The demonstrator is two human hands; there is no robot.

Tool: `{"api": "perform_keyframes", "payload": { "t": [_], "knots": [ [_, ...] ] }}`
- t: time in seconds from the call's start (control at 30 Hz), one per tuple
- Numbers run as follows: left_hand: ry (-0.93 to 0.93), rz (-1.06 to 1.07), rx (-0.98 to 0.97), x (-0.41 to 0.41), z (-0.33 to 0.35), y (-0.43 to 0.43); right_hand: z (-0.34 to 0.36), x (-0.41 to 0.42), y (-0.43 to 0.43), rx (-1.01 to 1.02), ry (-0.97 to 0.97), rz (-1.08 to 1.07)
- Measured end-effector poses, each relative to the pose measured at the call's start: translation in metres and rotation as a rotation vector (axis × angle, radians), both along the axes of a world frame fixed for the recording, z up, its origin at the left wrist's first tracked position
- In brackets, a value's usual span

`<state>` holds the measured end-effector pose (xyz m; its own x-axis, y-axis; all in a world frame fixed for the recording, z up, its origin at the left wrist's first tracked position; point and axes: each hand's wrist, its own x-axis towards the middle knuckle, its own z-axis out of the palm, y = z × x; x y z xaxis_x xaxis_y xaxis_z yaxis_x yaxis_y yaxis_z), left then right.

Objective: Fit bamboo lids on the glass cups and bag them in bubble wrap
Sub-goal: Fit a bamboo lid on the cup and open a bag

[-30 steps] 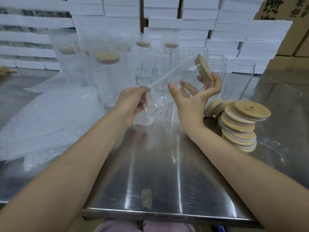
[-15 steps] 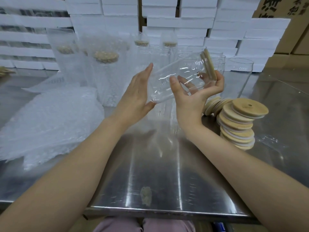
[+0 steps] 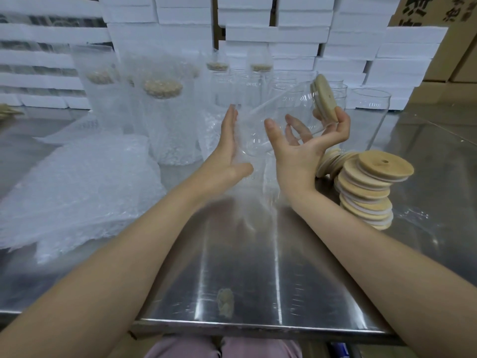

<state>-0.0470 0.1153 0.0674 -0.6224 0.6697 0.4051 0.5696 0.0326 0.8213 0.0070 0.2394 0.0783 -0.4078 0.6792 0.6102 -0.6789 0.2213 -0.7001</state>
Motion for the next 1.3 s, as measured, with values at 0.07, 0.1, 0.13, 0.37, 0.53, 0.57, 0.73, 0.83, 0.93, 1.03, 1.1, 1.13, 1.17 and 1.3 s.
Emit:
{"api": "perform_keyframes", "payload": {
  "t": [0.07,0.1,0.13,0.37,0.53,0.57,0.73,0.83,0.93,1.03,1.1,1.13,1.17,1.3],
  "knots": [
    [0.249,0.091,-0.173,-0.007,-0.005,-0.005,0.001,0.001,0.001,0.029,0.007,0.008],
    [0.389,0.141,-0.198,-0.011,-0.007,-0.007,0.002,0.002,0.000,0.029,0.010,0.017],
    [0.502,0.184,-0.185,-0.013,-0.008,-0.008,0.002,0.003,-0.001,0.025,0.012,0.031],
    [0.800,0.328,0.038,-0.017,-0.006,-0.008,0.005,0.008,-0.012,0.076,0.022,0.107],
    [0.870,0.356,0.135,-0.001,-0.002,0.005,0.006,0.009,-0.018,0.045,0.021,0.094],
    [0.839,0.350,0.167,0.007,-0.002,0.012,0.004,0.008,-0.020,0.023,0.008,0.097],
    [0.611,0.235,0.240,0.027,-0.002,0.027,-0.007,0.001,-0.022,-0.071,-0.065,0.111],
    [0.554,0.180,0.113,0.016,0.007,0.014,-0.003,-0.001,-0.013,-0.069,-0.055,0.076],
    [0.767,0.310,-0.112,0.006,0.007,0.007,0.002,0.001,-0.008,-0.019,-0.021,0.013],
    [0.823,0.498,-0.183,0.008,0.003,0.008,0.003,0.006,-0.015,0.058,-0.008,-0.008],
    [0.852,0.544,-0.116,0.010,0.002,0.009,0.001,0.006,-0.018,0.167,-0.005,-0.034],
    [0.861,0.553,-0.060,0.011,0.002,0.009,0.000,0.008,-0.019,0.213,-0.011,-0.074],
    [0.853,0.552,0.004,0.013,0.002,0.012,-0.001,0.008,-0.020,0.251,0.002,-0.086],
    [0.613,0.451,0.293,0.026,0.001,0.024,-0.005,0.008,-0.026,0.357,0.107,-0.077]
  ]
}}
